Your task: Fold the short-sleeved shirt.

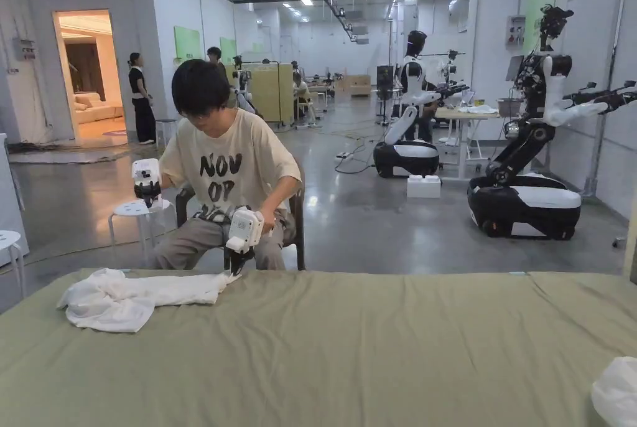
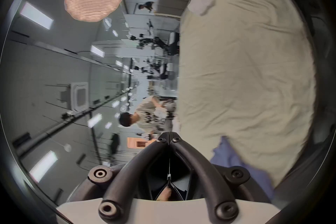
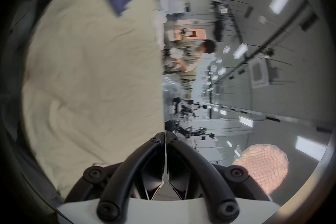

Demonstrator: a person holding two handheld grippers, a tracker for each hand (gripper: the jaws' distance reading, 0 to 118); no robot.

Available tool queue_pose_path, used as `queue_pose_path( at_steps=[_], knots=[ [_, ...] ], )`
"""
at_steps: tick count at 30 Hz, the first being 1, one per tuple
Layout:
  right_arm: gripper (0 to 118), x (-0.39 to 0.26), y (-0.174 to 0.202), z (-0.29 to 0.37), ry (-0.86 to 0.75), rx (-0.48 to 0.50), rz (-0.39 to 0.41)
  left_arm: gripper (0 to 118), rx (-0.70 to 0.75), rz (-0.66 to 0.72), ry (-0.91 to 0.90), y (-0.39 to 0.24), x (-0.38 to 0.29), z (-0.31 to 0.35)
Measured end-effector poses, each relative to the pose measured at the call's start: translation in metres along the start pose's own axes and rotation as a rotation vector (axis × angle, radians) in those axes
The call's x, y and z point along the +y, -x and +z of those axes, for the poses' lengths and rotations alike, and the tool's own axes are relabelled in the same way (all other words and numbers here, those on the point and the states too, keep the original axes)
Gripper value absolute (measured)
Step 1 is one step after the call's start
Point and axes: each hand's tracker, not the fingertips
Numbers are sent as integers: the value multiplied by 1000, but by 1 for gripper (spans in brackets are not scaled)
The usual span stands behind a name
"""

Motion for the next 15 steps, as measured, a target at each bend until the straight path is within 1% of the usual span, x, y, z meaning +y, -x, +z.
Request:
queue_pose_path(
  at_steps=[1, 2, 3, 4, 5, 6, 7, 8, 9, 10, 11, 12, 13, 14, 15],
  knots=[
    [1, 11, 2, -3, 5, 11, -65, 0, -27, 176, -41, 10, 1, 3],
    [1, -23, -9, 0, 0, -7, -204, 0, -4, 406, -93, 26, 1, 7],
    [1, -26, -21, 2, -26, -23, -369, 0, 5, 593, -107, 42, -1, 10],
    [1, -26, -40, 7, -80, -46, -608, 0, 22, 798, -122, 62, -8, 14],
    [2, -30, -56, 12, -115, -70, -820, 0, 51, 977, -153, 75, -15, 17],
    [3, -51, -74, 11, -128, -87, -1038, 0, 68, 1177, -196, 86, -25, 20],
    [3, -64, -88, 13, -135, -104, -1250, 0, 38, 1372, -243, 91, -35, 22],
    [2, -78, -98, 16, -162, -107, -1462, 0, -14, 1521, -296, 92, -45, 22],
    [2, -91, -101, 18, -198, -65, -1637, 0, -43, 1586, -338, 87, -50, 21],
    [1, -100, -101, 17, -209, -12, -1764, 0, -30, 1546, -365, 81, -50, 22],
    [1, -108, -100, 14, -183, 14, -1840, 0, 7, 1479, -330, 76, -45, 24],
    [0, -110, -97, 11, -157, -2, -1834, 0, 48, 1417, -284, 76, -40, 26],
    [0, -109, -95, 11, -148, -36, -1776, 0, 60, 1377, -252, 73, -34, 26],
    [0, -103, -95, 11, -130, -73, -1732, 0, 43, 1379, -266, 73, -35, 26],
    [0, -100, -95, 11, -124, -84, -1710, 0, 37, 1388, -273, 73, -36, 26]
  ],
)
